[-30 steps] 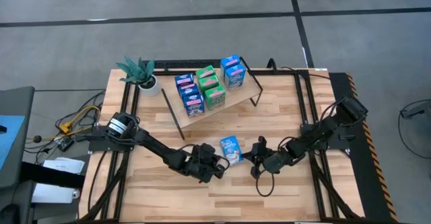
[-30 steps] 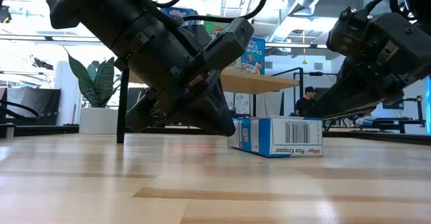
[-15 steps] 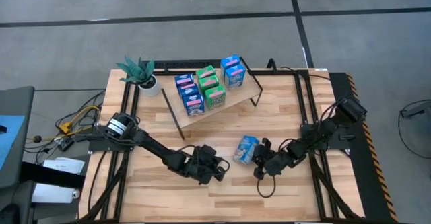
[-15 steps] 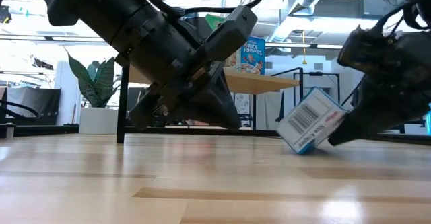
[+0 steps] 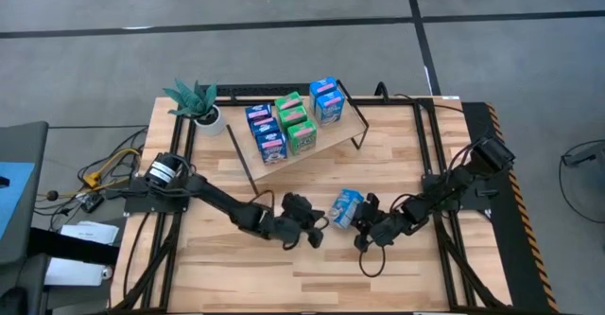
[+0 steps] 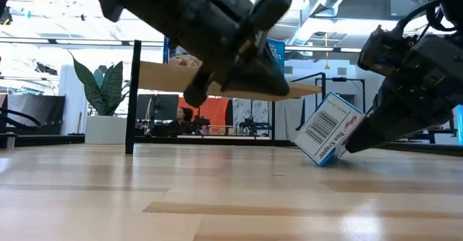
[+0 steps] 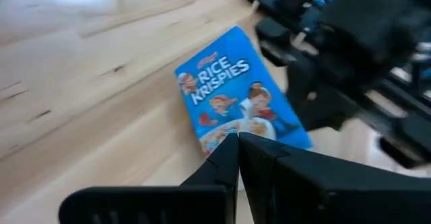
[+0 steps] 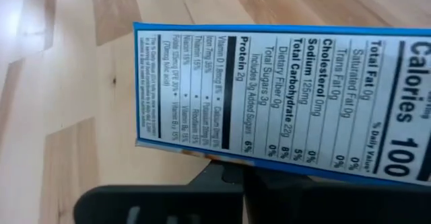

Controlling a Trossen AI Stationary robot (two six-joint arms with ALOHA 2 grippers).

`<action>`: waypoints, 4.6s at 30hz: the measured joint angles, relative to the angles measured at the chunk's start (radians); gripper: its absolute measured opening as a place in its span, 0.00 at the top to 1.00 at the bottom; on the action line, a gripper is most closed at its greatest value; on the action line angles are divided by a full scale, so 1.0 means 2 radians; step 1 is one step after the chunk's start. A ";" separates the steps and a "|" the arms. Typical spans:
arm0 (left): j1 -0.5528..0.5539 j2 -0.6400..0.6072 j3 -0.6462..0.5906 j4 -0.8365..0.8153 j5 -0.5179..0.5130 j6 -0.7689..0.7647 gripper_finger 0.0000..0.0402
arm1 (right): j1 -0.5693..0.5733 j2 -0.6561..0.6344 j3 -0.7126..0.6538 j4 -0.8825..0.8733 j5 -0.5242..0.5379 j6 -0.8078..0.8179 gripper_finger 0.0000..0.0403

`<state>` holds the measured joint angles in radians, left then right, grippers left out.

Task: Stack cereal on shelf
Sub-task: Put the light blue cereal box on the shelf and align it with the other light blue cereal boxes

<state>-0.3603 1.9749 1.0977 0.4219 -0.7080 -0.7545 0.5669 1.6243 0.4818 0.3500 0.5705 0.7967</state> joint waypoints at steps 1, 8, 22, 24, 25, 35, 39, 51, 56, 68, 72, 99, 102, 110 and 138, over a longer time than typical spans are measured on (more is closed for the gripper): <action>0.005 0.001 0.000 -0.003 0.004 0.000 1.00 | 0.000 0.000 0.002 -0.001 0.000 -0.001 0.97; 0.031 0.004 -0.004 -0.010 0.029 0.005 1.00 | 0.000 0.000 0.015 0.001 -0.010 -0.010 0.97; 0.034 0.004 -0.004 -0.024 0.051 0.003 1.00 | -0.007 -0.043 0.016 -0.007 -0.025 -0.037 0.95; 0.034 0.004 -0.004 -0.028 0.051 0.003 1.00 | -0.013 -0.054 0.016 -0.023 -0.025 -0.044 0.95; 0.034 0.004 -0.004 -0.028 0.051 0.005 1.00 | -0.015 -0.058 0.016 -0.026 -0.025 -0.044 0.95; 0.034 0.004 -0.004 -0.052 0.052 0.000 1.00 | -0.027 -0.163 0.016 -0.118 -0.070 -0.108 0.90; 0.034 0.004 -0.004 -0.058 0.062 0.000 1.00 | -0.039 -0.250 0.016 -0.234 -0.139 -0.130 0.74; 0.034 0.004 -0.004 -0.078 0.064 -0.003 1.00 | -0.132 -0.331 0.016 -0.315 -0.133 -0.404 0.16; 0.037 0.004 -0.004 -0.082 0.064 -0.003 1.00 | -0.166 -0.293 0.021 -0.297 -0.141 -0.520 0.15; 0.039 0.004 -0.004 -0.090 0.065 -0.004 1.00 | -0.251 -0.184 0.095 -0.322 -0.233 -0.618 0.16; 0.039 0.004 -0.004 -0.093 0.065 -0.004 1.00 | -0.256 -0.154 0.109 -0.320 -0.253 -0.656 0.16; 0.039 0.004 -0.004 -0.103 0.066 -0.004 1.00 | -0.258 -0.109 0.127 -0.338 -0.297 -0.688 0.54; 0.039 0.004 -0.004 -0.097 0.079 -0.004 1.00 | -0.258 -0.115 0.131 -0.360 -0.297 -0.681 0.61; 0.039 -0.030 -0.003 -0.085 0.137 -0.001 1.00 | -0.258 -0.120 0.183 -0.430 -0.285 -0.660 0.62; 0.047 -0.127 0.093 -0.296 0.138 0.207 0.16 | -0.230 -0.141 0.233 -0.468 -0.192 -0.628 0.62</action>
<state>-0.2654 1.7218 1.2845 -0.1700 -0.4313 -0.3404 0.1072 1.3422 0.9482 -0.5862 0.1870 -0.4600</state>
